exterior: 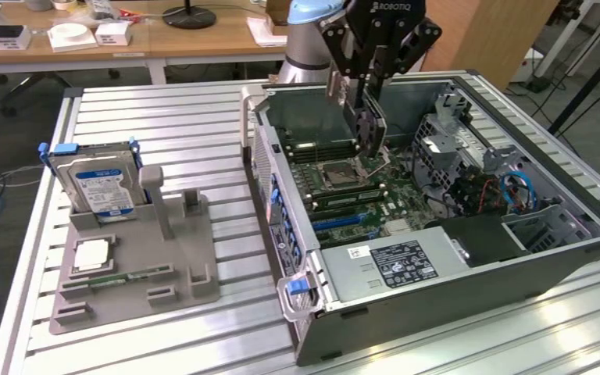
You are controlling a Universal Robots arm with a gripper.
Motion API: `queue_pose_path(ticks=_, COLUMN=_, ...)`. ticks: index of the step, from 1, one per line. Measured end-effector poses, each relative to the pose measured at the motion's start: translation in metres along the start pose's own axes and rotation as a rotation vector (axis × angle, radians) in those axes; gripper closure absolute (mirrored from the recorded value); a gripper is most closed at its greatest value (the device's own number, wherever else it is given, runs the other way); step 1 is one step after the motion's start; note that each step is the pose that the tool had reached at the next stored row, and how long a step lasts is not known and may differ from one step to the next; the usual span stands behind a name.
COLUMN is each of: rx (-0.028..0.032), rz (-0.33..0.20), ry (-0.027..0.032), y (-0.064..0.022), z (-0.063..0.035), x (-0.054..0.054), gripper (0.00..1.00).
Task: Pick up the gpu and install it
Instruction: 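Pick up the gpu and move the gpu toward the slot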
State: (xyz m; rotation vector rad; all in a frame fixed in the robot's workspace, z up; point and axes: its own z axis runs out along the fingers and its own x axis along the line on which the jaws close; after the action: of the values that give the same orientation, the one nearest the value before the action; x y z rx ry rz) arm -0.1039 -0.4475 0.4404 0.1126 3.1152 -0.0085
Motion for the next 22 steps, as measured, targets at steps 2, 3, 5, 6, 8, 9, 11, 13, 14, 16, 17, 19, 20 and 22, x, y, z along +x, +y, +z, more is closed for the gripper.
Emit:
queue_pose_path(ticks=2, rx=0.0000, rz=0.000, ry=0.0000, y=0.0002, z=0.0001, x=-0.003, gripper=0.74)
queue_pose_path(ticks=3, rx=0.0000, rz=0.000, ry=0.0000, y=0.0003, z=0.0002, x=-0.004, gripper=0.74)
queue_pose_path(ticks=5, rx=0.0000, rz=0.000, ry=0.0000, y=0.0005, z=0.0003, x=-0.006, gripper=0.74)
queue_pose_path(ticks=6, rx=0.0000, rz=0.000, ry=0.0000, y=0.0005, z=0.0004, x=-0.007, gripper=0.74)
queue_pose_path(ticks=8, rx=0.0000, rz=0.000, ry=0.0000, y=0.0007, z=0.0005, x=-0.010, gripper=0.74)
queue_pose_path(ticks=9, rx=0.0000, rz=0.000, ry=0.0000, y=0.0008, z=0.0006, x=-0.011, gripper=0.74)
queue_pose_path(ticks=11, rx=0.0000, rz=0.000, ry=0.0000, y=0.0010, z=0.0007, x=-0.013, gripper=0.74)
queue_pose_path(ticks=13, rx=0.0000, rz=0.000, ry=0.0000, y=0.0011, z=0.0008, x=-0.015, gripper=0.74)
queue_pose_path(ticks=14, rx=0.0001, rz=0.000, ry=0.0001, y=0.0012, z=0.0009, x=-0.016, gripper=0.74)
queue_pose_path(ticks=16, rx=0.0000, rz=0.000, ry=0.0000, y=0.0014, z=0.0011, x=-0.019, gripper=0.74)
queue_pose_path(ticks=17, rx=0.0000, rz=0.000, ry=0.0000, y=0.0014, z=0.0011, x=-0.020, gripper=0.74)
queue_pose_path(ticks=19, rx=0.0000, rz=0.000, ry=0.0000, y=0.0016, z=0.0013, x=-0.022, gripper=0.74)
queue_pose_path(ticks=20, rx=0.0000, rz=0.000, ry=0.0000, y=0.0017, z=0.0013, x=-0.023, gripper=0.74)
queue_pose_path(ticks=22, rx=0.0000, rz=0.000, ry=0.0000, y=0.0019, z=0.0014, x=-0.025, gripper=0.74)
